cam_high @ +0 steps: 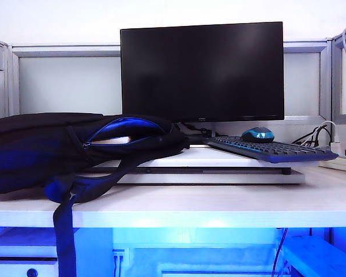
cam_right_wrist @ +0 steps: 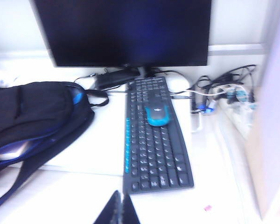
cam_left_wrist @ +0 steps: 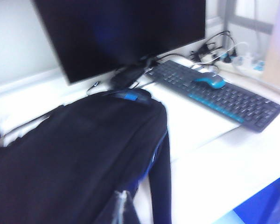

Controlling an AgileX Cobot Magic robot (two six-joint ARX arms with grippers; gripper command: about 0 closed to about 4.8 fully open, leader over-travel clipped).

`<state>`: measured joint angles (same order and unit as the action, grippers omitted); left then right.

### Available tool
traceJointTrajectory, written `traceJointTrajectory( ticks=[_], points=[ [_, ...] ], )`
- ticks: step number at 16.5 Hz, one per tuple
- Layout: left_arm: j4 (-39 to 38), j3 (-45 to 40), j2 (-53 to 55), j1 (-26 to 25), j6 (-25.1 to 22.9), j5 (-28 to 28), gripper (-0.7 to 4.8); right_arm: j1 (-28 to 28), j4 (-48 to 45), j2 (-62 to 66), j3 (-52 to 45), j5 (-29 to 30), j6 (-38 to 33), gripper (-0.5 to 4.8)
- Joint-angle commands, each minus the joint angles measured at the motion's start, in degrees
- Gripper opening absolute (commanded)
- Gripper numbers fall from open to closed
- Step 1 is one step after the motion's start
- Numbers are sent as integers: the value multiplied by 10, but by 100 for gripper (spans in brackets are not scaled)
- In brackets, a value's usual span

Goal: Pick up the book on the desk and put it into the open backpack.

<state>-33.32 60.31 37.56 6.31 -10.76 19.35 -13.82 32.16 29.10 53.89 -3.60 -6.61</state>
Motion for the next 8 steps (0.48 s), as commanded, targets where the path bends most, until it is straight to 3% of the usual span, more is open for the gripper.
traceJointTrajectory(
  ticks=[1,4,8],
  points=[
    [50,-104,-103,0,54,-26,12,0,-13,-45,-41,-1,-2,-8],
    [68,-216,-245,0,83,-82,-4,0,-7,-67,-85,27,-12,-8],
    [68,-304,-374,0,106,-117,-4,0,-26,-94,-161,13,-13,-9]
  ],
)
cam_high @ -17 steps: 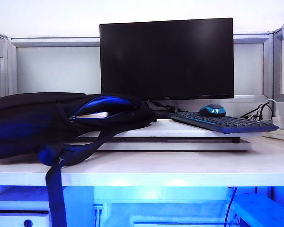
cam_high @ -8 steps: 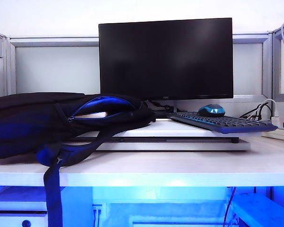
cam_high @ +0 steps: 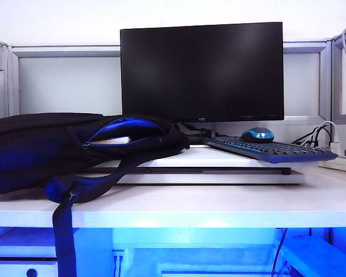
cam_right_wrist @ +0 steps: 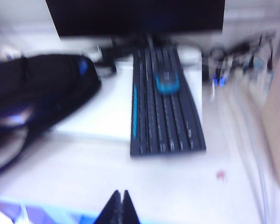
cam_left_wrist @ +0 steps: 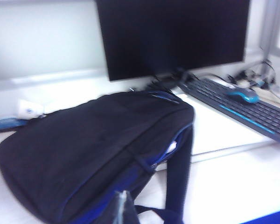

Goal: Pick up the book on the desk and put it into the open backpack.

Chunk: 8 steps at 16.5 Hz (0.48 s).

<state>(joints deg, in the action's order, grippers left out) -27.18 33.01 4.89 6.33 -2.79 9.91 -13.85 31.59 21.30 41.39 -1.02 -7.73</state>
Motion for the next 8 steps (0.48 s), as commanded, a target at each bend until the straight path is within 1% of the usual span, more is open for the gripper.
traceJointTrajectory(
  ticks=[1,2,3,4,6,8],
  points=[
    [3,-41,-47,0,29,-25,-4,0,-37,-35,-66,-27,-2,-9],
    [-12,-43,-44,0,28,-24,-4,0,-50,-55,-93,-36,-7,-9],
    [-9,-52,-44,0,28,-22,-4,-1,-79,-93,-139,-42,-9,-9],
    [-9,-54,-46,0,28,-22,-4,0,-90,-115,-164,-54,-9,-9],
    [-4,-64,-46,0,28,-27,-4,0,-102,-150,-205,-55,-9,-9],
    [7,-87,-46,0,28,-26,-4,0,-140,-179,-259,-55,-10,-9]
  ],
)
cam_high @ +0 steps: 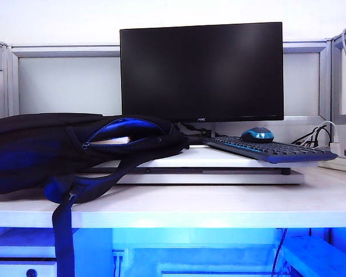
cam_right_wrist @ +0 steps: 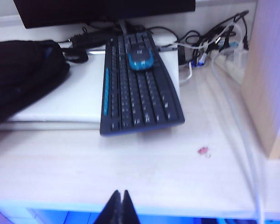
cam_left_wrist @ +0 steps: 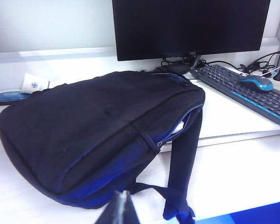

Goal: Pick up the book on the desk and put it into the open backpack.

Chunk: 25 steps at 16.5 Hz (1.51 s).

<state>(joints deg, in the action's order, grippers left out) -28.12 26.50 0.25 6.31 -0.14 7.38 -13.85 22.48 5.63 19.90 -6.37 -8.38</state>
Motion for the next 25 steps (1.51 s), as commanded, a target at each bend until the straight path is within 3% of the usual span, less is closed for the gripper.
traceJointTrajectory(
  ticks=[1,7,9,13,16,19,25],
  points=[
    [22,-28,0,0,2,-1,-4,0,-60,-24,-62,-5,-2,-9],
    [25,-28,0,0,2,8,-4,0,-114,-24,-149,-19,10,-8],
    [37,-36,0,0,17,8,-4,0,-121,-24,-158,-19,50,-8],
    [94,-98,0,0,54,25,-4,2,-120,-24,-179,-43,78,-8],
    [126,-151,0,0,49,31,-4,8,-125,-24,-191,-71,86,-7],
    [182,-206,0,0,49,31,-4,51,-129,-24,-193,-69,86,-7],
    [190,-260,0,0,31,28,-4,151,-123,-24,-193,-21,76,-6]
  ],
)
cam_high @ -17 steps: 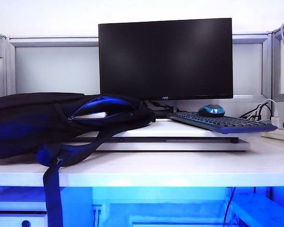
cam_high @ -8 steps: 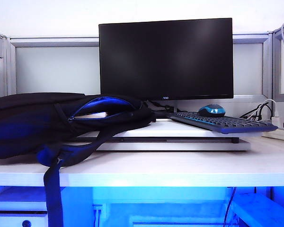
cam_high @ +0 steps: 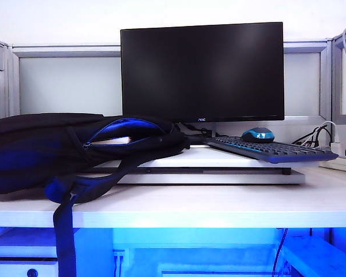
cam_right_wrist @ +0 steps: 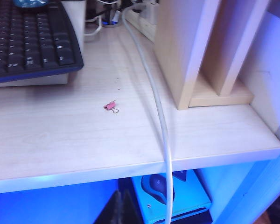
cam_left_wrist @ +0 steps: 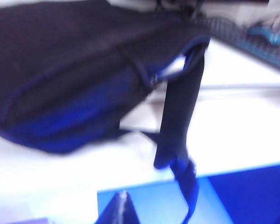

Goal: Pick up the book on the desk and put it into the open backpack.

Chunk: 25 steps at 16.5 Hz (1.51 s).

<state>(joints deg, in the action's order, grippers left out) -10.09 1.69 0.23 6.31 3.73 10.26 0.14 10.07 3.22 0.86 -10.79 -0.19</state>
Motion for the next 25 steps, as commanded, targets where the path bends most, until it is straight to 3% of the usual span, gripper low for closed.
traceJointTrajectory(
  ticks=[1,3,6,7,25],
  points=[
    [5,-13,1,0,-14,-4,-4,12,2,0,-3,24,-12,-6],
    [3,-13,0,0,-63,-26,-4,9,3,0,-3,32,-17,-6],
    [-5,-13,0,0,-67,-131,-4,9,2,0,-2,34,-17,-6],
    [-3,-13,0,0,-67,-142,-3,9,3,0,-2,34,-17,-6],
    [-3,-13,0,0,-63,-139,-2,9,3,0,-2,34,-17,-6]
  ],
)
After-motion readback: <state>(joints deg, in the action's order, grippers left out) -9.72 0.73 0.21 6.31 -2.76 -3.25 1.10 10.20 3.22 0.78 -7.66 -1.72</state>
